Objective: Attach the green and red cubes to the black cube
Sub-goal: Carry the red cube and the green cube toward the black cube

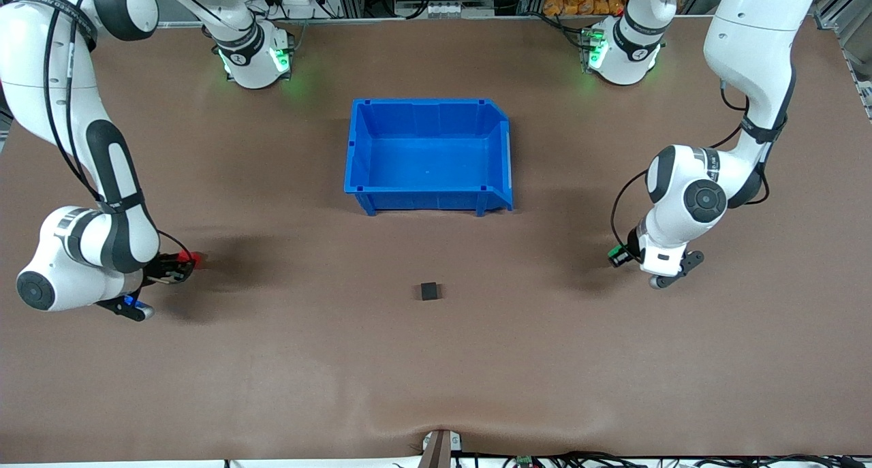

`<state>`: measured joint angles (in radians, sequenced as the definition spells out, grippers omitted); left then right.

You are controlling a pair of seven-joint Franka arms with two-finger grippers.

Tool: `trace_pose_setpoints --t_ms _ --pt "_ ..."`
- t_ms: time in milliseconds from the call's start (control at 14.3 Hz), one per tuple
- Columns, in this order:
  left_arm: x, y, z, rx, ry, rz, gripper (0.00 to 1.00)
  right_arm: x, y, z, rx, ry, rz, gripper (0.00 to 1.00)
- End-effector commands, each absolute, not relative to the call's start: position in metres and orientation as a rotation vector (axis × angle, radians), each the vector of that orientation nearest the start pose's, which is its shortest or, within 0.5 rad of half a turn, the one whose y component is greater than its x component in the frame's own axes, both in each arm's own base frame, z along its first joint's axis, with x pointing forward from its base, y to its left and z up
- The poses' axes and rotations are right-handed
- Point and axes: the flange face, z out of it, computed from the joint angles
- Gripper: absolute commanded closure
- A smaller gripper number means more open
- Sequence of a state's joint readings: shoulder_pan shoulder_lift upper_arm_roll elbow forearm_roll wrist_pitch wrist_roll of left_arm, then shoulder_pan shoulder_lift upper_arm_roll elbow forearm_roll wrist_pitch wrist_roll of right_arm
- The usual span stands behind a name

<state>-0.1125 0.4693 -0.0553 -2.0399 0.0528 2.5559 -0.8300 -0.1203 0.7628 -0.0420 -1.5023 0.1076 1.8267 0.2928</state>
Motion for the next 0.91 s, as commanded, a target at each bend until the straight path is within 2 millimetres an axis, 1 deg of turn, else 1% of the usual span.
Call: trace_pose_setpoints --t_ms 0,70,140,209,279,349,419,558,698,837 --pt "0.615 -0.127 0.251 -2.951 -1.217 -0.105 1.00 0.667 -0.025 0.222 -2.778 1.035 0.791 1.00" --pt "0.624 -0.138 0.260 -2.917 -1.336 -0.129 1.00 0.670 0.005 0.228 -2.713 1.108 0.815 1.00" --pt "0.630 -0.147 0.266 -2.881 -1.417 -0.123 1.00 0.674 0.030 0.233 -2.648 1.182 0.823 1.00" --pt "0.636 -0.159 0.271 -2.845 -1.476 -0.102 1.00 0.679 0.047 0.240 -2.558 1.289 0.835 1.00" --pt "0.644 -0.170 0.276 -2.797 -1.548 -0.080 1.00 0.682 0.060 0.244 -2.491 1.388 0.846 1.00" --pt "0.652 -0.185 0.278 -2.737 -1.634 -0.054 1.00 0.690 0.081 0.251 -2.436 1.477 0.819 1.00" --pt "0.657 -0.205 0.277 -2.679 -1.709 -0.031 1.00 0.694 0.105 0.254 -2.368 1.578 0.786 1.00" --pt "0.667 -0.243 0.271 -2.569 -1.845 0.001 1.00 0.704 0.144 0.259 -2.228 1.760 0.670 1.00" --pt "0.663 -0.281 0.259 -2.452 -1.962 0.031 1.00 0.707 0.181 0.249 -2.190 1.799 0.574 1.00" --pt "0.656 -0.313 0.253 -2.350 -2.099 0.054 1.00 0.705 0.210 0.236 -2.104 1.863 0.557 1.00"
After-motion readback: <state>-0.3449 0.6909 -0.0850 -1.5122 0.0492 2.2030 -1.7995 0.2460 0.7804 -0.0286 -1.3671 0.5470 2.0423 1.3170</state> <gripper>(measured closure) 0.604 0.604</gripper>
